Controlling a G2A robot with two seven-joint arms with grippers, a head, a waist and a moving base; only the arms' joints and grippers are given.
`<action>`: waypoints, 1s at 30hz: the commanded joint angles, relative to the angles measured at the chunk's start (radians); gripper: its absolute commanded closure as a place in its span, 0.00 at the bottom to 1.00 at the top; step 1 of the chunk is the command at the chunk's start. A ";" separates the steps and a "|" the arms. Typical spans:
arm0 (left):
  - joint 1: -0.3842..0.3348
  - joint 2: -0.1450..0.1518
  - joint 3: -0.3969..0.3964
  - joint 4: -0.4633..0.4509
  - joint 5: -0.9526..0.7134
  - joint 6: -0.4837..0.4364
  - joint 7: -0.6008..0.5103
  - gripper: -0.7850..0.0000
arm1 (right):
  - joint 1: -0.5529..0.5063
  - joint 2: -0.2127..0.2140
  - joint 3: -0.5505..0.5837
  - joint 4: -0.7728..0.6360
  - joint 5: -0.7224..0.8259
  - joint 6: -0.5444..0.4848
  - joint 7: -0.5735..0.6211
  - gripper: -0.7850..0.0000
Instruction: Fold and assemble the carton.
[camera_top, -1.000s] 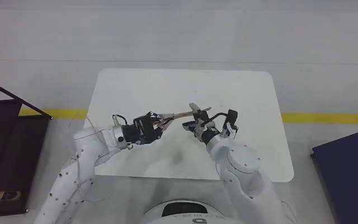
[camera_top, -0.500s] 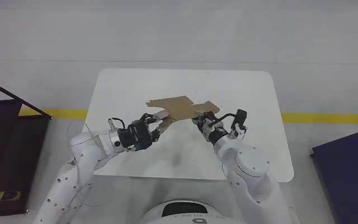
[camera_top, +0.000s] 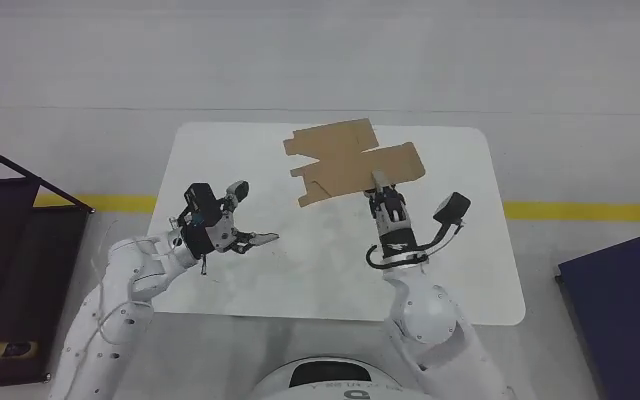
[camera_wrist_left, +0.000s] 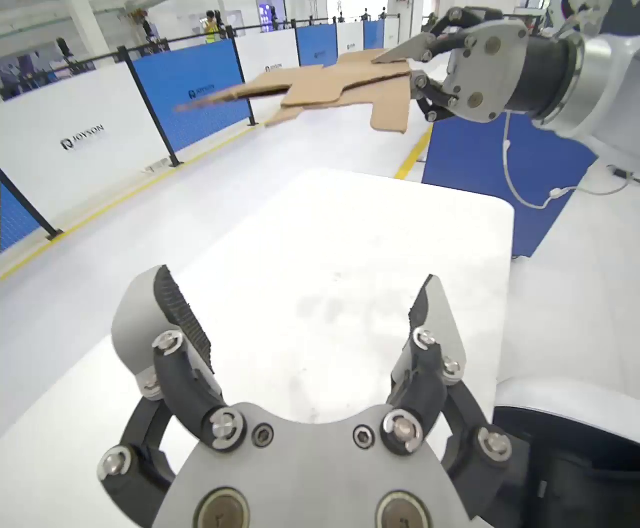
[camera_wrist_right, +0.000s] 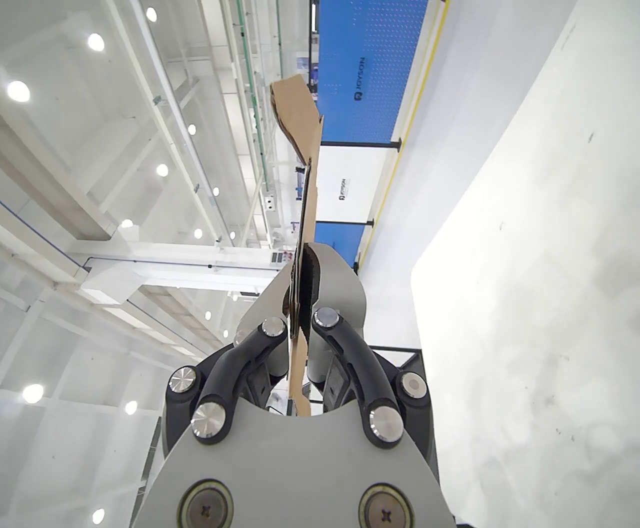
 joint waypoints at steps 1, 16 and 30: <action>-0.013 0.002 0.011 0.032 -0.110 -0.024 -0.067 0.00 | -0.001 -0.002 -0.007 0.027 -0.029 -0.049 -0.028 1.00; -0.051 0.005 0.044 0.099 -0.297 0.071 -0.293 0.00 | -0.005 -0.006 -0.002 0.045 -0.041 -0.102 -0.078 1.00; -0.302 0.012 0.278 0.489 -2.166 0.721 -1.524 0.52 | 0.005 -0.006 -0.028 0.195 -0.304 -0.320 -0.110 1.00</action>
